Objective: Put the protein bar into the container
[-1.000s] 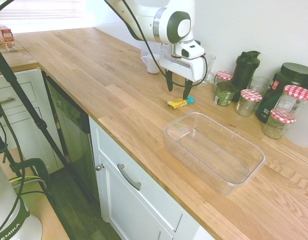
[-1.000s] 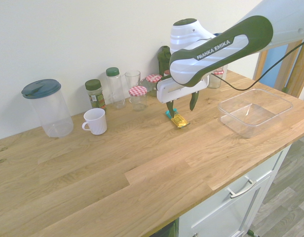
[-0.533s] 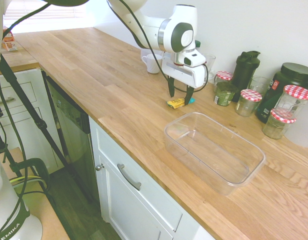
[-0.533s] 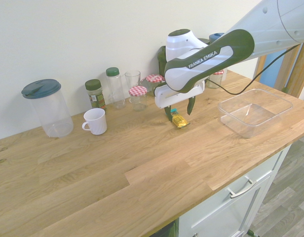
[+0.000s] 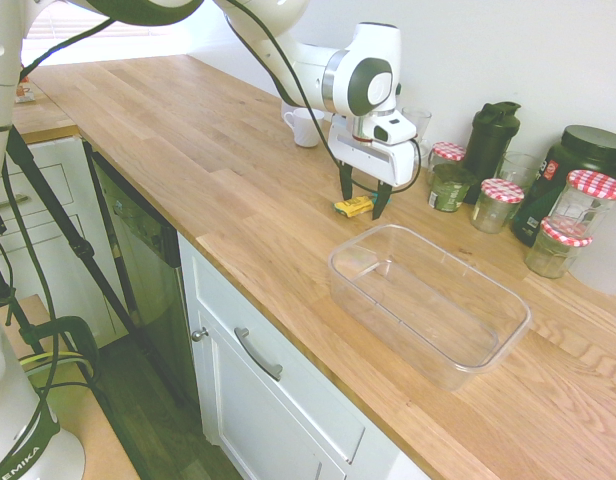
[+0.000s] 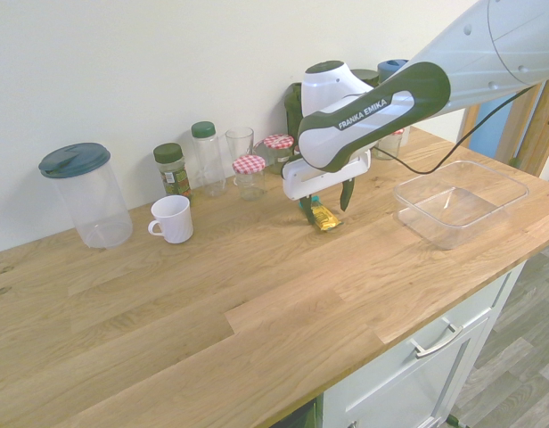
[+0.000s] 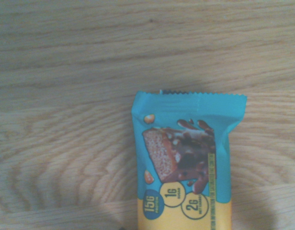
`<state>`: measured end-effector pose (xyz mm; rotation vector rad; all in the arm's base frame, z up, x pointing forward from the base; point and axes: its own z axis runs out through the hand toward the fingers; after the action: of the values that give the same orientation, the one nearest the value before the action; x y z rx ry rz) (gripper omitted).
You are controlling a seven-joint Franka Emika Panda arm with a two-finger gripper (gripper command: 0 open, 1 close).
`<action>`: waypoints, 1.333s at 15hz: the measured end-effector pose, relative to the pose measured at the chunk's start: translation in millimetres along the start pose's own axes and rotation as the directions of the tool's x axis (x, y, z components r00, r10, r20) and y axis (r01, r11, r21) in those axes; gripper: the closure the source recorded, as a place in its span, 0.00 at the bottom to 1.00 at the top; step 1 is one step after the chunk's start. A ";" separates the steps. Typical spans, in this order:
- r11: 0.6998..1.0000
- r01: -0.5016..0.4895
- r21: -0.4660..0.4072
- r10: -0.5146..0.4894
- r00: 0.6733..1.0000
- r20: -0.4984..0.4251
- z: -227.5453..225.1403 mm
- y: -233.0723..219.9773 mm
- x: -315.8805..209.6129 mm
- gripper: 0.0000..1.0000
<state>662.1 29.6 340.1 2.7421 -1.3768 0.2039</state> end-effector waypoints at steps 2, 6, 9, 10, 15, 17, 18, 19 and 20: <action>1.000 0.003 0.000 -0.003 1.000 0.000 -0.1 -0.4 -0.4 1.00; 1.000 0.006 0.000 -0.006 1.000 -0.001 0.0 0.5 1.1 1.00; 1.000 0.009 0.000 -0.009 1.000 -0.003 -1.8 0.2 2.5 1.00; 1.000 0.010 0.001 -0.010 1.000 -0.003 -2.9 -0.3 2.7 1.00; 1.000 0.013 -0.002 -0.013 1.000 -0.004 -4.2 -0.7 3.3 1.00; 1.000 0.012 -0.005 -0.012 1.000 -0.005 -3.9 0.9 5.4 1.00; 1.000 0.013 -0.005 -0.013 1.000 -0.006 -4.2 1.2 6.0 1.00; 1.000 0.013 -0.005 -0.013 1.000 -0.007 -4.9 0.9 6.3 1.00; 1.000 0.012 -0.004 -0.012 1.000 -0.008 -5.9 0.9 7.1 1.00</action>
<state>665.1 24.1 347.0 2.7423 -1.3577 0.2104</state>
